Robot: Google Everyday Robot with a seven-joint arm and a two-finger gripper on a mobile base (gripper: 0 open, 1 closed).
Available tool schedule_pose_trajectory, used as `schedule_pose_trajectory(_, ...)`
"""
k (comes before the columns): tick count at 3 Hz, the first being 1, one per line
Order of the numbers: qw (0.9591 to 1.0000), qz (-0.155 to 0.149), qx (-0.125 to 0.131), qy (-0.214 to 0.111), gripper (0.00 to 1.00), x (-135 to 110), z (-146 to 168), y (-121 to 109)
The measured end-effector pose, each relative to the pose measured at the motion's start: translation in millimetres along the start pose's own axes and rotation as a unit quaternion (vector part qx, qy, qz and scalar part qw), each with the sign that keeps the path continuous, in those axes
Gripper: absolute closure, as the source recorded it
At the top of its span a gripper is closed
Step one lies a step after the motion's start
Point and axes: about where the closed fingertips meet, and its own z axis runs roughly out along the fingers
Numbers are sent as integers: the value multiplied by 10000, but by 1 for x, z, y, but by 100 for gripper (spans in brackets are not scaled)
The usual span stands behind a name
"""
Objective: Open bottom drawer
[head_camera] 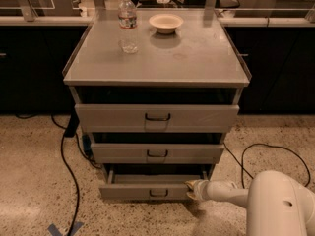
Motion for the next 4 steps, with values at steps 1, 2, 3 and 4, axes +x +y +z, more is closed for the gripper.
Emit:
schedule_pose_trajectory(1,10000,11,-23,-5,100,-4,-3,6)
schedule_pose_trajectory(2,10000,-3,-58,1,100,-6,-3,13)
schedule_pose_trajectory(3,10000,0,-63,30,100,-6,-7,15)
schedule_pose_trajectory(4,10000,9,-65,33,100,-8,-8,16)
